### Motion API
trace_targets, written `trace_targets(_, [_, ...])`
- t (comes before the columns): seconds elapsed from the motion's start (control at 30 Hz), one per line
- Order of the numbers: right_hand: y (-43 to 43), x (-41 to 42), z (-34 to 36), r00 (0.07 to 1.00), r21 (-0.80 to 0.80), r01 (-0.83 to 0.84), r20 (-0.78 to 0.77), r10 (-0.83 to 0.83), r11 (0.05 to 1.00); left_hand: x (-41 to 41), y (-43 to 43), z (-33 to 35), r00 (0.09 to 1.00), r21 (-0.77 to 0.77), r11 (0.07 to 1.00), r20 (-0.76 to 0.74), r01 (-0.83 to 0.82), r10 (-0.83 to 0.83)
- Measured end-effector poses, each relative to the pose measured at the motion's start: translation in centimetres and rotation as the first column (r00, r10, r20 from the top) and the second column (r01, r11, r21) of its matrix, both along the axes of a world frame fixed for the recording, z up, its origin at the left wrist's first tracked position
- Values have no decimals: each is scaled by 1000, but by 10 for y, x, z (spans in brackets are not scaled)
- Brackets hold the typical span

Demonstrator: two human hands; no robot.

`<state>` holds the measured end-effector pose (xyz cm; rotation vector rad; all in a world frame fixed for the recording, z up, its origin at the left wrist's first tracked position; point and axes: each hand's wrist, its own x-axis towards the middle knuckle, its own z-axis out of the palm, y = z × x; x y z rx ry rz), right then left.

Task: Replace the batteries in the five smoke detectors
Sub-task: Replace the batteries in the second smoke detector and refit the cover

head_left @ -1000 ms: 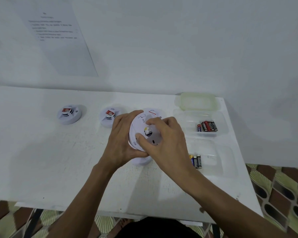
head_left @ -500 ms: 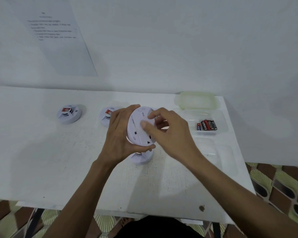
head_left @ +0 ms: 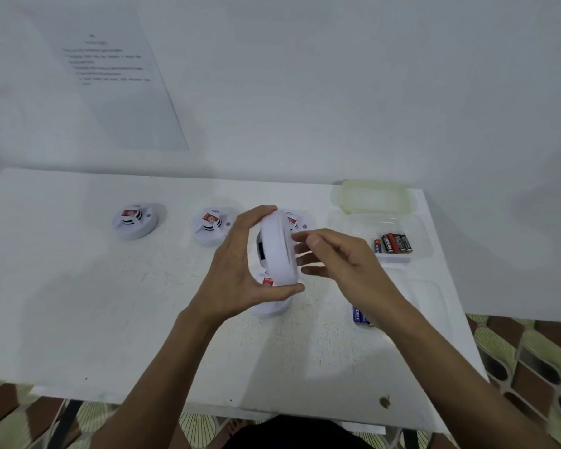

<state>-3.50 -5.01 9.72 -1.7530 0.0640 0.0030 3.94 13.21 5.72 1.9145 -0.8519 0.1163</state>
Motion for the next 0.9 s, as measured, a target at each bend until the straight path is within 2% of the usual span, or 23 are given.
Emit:
trace_targets(0.13, [2, -7, 10, 996, 227, -64, -53, 78, 972, 3, -5, 7, 997, 67, 998, 79, 2, -7])
trace_targets(0.33, [5, -5, 8, 998, 273, 18, -66, 0, 962, 3, -5, 16, 991, 220, 974, 112, 44, -70])
trace_targets(0.4, [4, -5, 4, 997, 340, 49, -75, -25, 939, 3, 0, 21, 998, 199, 979, 23, 52, -58])
trace_targets(0.47, [4, -6, 2, 996, 436, 72, -82, -40, 897, 1, 6, 29, 983, 156, 985, -178, 76, -48])
trace_targets(0.53, [4, -7, 1, 997, 485, 63, -69, -34, 872, 0, 10, 29, 941, 21, 994, -324, 107, -94])
trace_targets(0.67, [8, -12, 2, 1000, 455, 14, -11, -10, 891, -6, 14, 33, 889, -150, 986, -439, 69, -129])
trace_targets(0.8, [11, -13, 5, 999, 268, 33, 14, -38, 963, -9, 18, 36, 876, -189, 980, -459, 66, -148])
trace_targets(0.9, [10, -14, 6, 999, 245, 28, 27, -35, 969, -12, 17, 36, 850, -223, 974, -504, 46, -155])
